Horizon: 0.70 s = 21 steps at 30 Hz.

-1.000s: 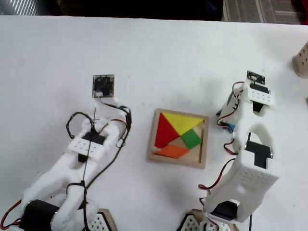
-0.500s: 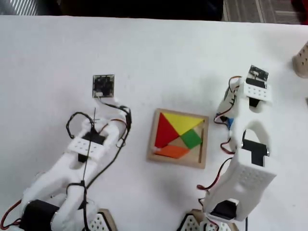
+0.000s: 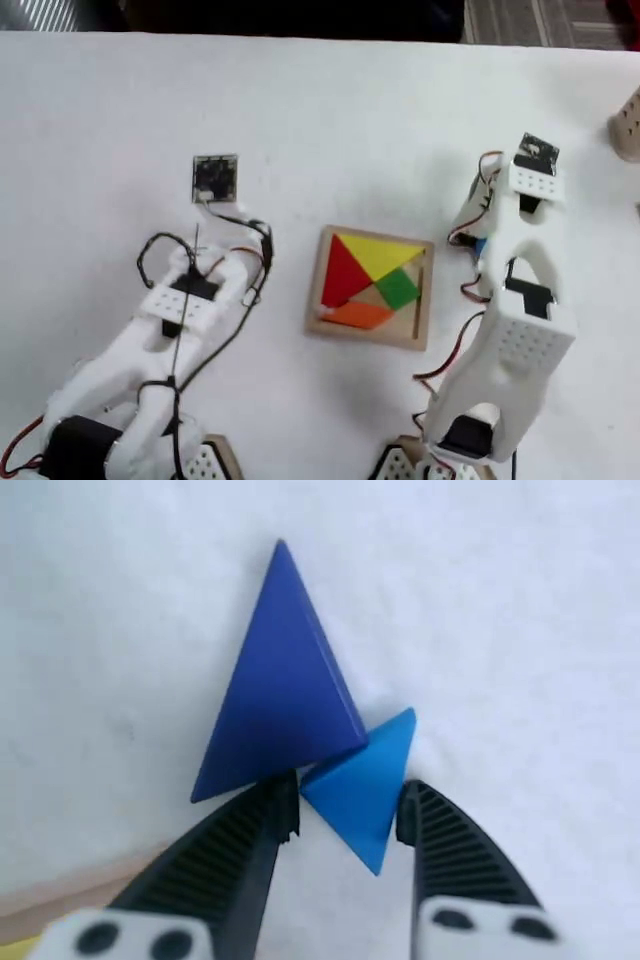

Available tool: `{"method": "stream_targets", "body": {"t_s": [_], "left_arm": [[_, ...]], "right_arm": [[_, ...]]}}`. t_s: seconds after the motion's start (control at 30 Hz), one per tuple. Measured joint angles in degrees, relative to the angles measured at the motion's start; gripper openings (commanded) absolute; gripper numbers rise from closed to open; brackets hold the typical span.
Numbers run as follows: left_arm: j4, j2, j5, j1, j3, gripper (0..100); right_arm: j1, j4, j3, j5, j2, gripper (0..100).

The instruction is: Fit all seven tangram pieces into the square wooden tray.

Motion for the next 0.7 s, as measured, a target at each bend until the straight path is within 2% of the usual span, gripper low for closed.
{"method": "stream_targets", "body": {"t_s": [0.3, 0.47, 0.7], "left_arm": [[0.0, 0.0, 0.0, 0.0, 0.0, 2], [0.0, 0.0, 0.0, 0.0, 0.0, 2], [0.0, 0.0, 0.0, 0.0, 0.0, 2]], "right_arm": [[0.44, 1.32, -4.04, 0.0, 2.29, 15.9], [0.97, 1.76, -4.31, 2.99, 2.46, 8.2], [1.58, 2.46, -4.31, 4.84, 2.46, 7.4]]}}
